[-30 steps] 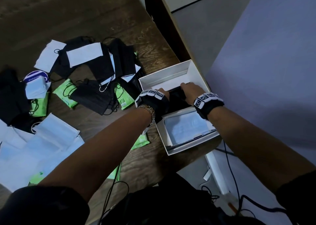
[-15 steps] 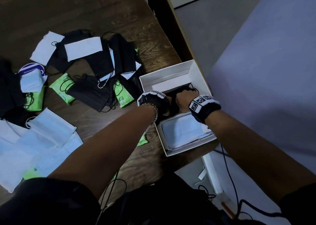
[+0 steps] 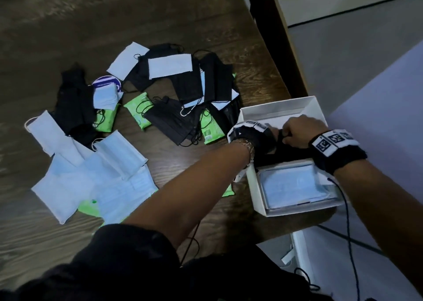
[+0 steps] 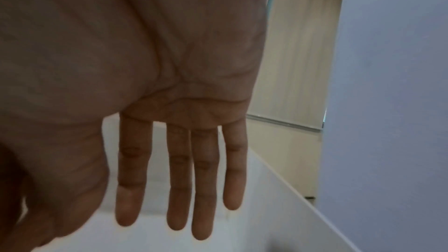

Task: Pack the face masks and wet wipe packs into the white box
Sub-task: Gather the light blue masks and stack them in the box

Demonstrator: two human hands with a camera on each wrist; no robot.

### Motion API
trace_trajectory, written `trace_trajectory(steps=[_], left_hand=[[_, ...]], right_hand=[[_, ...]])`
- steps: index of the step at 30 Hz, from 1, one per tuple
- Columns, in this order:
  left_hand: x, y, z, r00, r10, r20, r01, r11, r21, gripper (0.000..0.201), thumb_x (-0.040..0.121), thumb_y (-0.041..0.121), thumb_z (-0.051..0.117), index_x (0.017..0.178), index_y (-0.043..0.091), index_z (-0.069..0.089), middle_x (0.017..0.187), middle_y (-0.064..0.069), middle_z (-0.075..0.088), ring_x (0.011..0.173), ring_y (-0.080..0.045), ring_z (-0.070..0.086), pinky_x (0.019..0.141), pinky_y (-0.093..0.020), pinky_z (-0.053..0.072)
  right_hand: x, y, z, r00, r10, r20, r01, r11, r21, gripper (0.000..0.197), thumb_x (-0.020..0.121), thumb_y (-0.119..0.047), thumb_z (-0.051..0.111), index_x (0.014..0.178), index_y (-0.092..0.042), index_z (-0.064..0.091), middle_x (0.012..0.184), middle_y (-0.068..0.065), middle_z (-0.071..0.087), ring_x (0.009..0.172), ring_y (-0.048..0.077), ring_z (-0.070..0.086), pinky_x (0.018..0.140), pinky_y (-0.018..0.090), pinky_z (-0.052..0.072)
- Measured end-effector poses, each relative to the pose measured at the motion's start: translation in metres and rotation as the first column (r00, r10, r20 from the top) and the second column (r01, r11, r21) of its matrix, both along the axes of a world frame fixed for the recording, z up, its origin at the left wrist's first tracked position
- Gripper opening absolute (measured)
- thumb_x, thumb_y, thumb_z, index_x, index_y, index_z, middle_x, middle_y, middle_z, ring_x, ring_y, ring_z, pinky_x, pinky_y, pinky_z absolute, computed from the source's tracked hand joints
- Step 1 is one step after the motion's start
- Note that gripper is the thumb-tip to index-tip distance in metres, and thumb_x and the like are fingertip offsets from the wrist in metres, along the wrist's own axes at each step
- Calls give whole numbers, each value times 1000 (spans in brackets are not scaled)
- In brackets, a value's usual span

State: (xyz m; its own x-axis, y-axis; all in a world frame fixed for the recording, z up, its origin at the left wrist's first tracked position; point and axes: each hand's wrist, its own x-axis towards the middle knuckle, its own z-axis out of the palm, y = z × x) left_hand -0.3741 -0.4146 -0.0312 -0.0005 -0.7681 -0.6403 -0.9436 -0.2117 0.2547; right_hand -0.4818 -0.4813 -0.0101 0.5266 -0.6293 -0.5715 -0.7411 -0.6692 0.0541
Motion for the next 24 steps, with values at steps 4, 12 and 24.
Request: trace_trajectory(steps=[4, 12, 24], left_hand=[[38, 26, 47, 994, 89, -60, -103, 946, -307, 34, 87, 24, 59, 120, 17, 57, 118, -7, 64, 110, -27, 60, 79, -30, 44], [200, 184, 51, 820, 553, -146, -567, 755, -330, 10, 74, 24, 58, 82, 24, 64, 91, -6, 70, 89, -30, 65, 77, -34, 55], [288, 440, -69, 623, 777, -88, -772, 592, -234, 84, 70, 48, 78, 136, 14, 38, 135, -11, 38, 122, -31, 43, 99, -42, 42]], right_hand=[[45, 20, 35, 984, -20, 176, 41, 992, -117, 29, 87, -32, 68, 113, -20, 68, 115, 16, 65, 103, 37, 63, 84, 40, 50], [185, 137, 32, 886, 69, 459, -68, 998, -19, 18, 82, -42, 71, 87, -25, 67, 94, 6, 69, 94, 31, 63, 76, 36, 50], [268, 320, -103, 939, -85, 334, -22, 953, 303, 44, 84, -38, 72, 113, -10, 56, 116, 17, 61, 113, 35, 56, 83, 37, 44]])
